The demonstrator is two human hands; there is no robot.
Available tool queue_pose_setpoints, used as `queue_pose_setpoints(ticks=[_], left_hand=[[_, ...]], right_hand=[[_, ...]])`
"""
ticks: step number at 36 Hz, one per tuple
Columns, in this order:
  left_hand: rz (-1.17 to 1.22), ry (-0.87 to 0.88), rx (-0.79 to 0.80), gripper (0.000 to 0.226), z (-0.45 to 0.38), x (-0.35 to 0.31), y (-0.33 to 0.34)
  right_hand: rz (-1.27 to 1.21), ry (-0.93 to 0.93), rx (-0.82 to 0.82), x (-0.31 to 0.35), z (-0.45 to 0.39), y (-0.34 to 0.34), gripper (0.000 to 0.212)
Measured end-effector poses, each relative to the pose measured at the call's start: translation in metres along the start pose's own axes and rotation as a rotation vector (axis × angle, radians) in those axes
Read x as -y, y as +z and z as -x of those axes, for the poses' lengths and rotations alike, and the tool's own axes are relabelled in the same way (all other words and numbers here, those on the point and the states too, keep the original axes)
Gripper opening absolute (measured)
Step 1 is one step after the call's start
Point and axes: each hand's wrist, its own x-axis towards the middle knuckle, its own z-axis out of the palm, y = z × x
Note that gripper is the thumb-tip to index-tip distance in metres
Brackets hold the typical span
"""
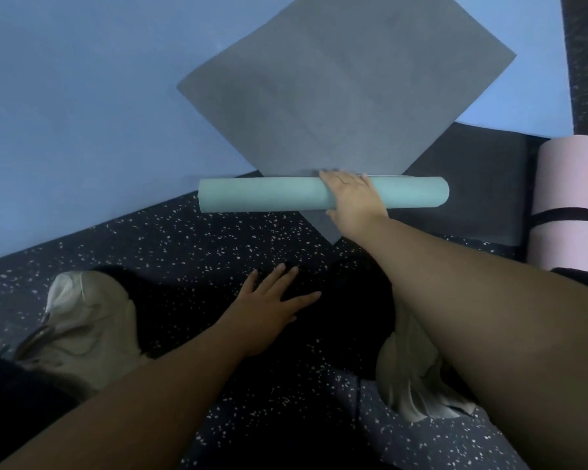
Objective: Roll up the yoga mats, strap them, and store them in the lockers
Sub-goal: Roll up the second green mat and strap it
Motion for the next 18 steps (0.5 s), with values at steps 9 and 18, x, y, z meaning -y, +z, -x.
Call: queue_pose_setpoints(ticks=[9,18], left_hand=[[0.051,-0.003,-0.005,0.059,-0.033,-0.022,-0.023],[0.046,0.007,0.03,0.06,-0.042,-0.024,-0.026]], right_hand=[[0.028,-0.011,0.147,-0.004,0.002,-0.01,0.077],[0.01,-0.004,0.135,-0.004,0.002,-0.007,0.079]])
